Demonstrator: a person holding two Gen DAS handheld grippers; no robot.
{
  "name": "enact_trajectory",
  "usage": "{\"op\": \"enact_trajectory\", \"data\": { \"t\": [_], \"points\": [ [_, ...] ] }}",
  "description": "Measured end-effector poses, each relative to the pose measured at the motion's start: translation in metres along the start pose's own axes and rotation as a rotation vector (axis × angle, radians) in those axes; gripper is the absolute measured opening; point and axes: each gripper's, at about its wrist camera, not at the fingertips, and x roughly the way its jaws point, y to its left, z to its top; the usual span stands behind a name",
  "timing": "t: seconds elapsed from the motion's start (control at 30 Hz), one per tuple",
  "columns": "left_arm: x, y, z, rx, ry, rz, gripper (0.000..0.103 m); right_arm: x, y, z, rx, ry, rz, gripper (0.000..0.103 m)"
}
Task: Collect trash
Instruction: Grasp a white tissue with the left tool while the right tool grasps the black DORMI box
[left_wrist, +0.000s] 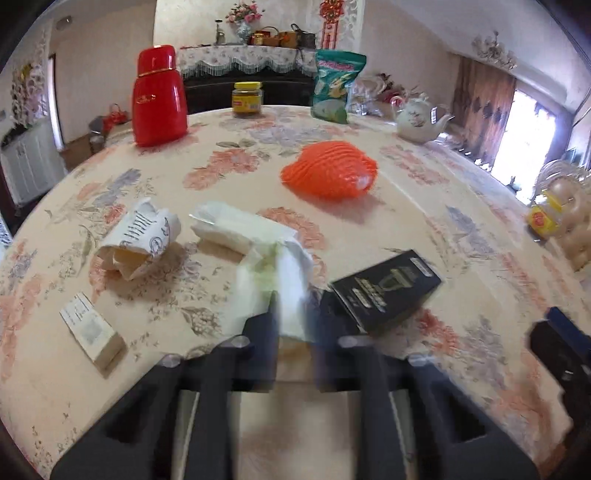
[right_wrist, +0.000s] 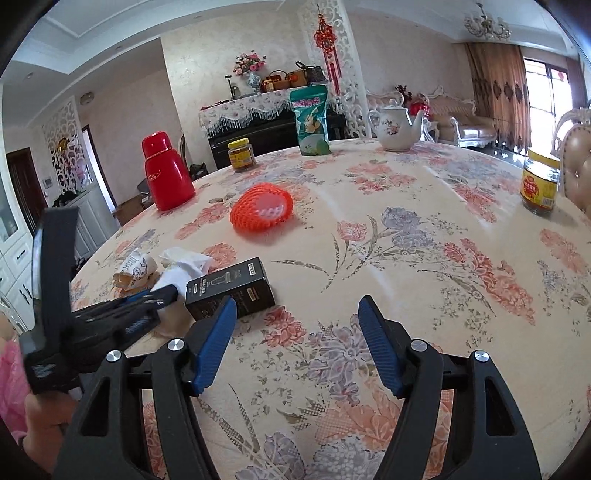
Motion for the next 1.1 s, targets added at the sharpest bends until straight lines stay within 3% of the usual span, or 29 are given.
{"op": "enact_trajectory", "data": {
  "t": [0.23,0.37,0.5,0.63,0.73,0.83,1.1],
  "points": [
    [-0.050,0.025,-0.024,-0.049,-0.088,0.015,0.009,0.006,0.007,-0.005,-0.018,0.025,0.030,0.061],
    [-0.062,0.046,-0.033,-0.098,-0.112,-0.020,0.010,0.009,0.015,-0.006,-0.049,0.050,0.072,0.061],
    [-0.073,0.050,-0.029,-0.068,-0.187,0.000,0.010,0.014,0.026,-0.007,-0.091,0.076,0.075,0.061],
    [-0.069,0.054,-0.027,-0.075,-0.165,-0.014,0.010,0.038,0.048,-0.002,-0.261,0.156,0.038,0.063],
    [-0.069,0.059,-0.025,-0.092,-0.168,-0.011,0.010,0.063,0.060,0.012,-0.424,0.200,0.039,0.075],
    [-0.069,0.061,-0.024,-0.094,-0.173,-0.007,0.010,0.086,0.063,0.020,-0.534,0.222,0.025,0.077],
    [-0.070,0.060,-0.022,-0.082,-0.187,-0.002,0.010,0.126,0.076,0.024,-0.626,0.289,0.155,0.081]
  ]
}}
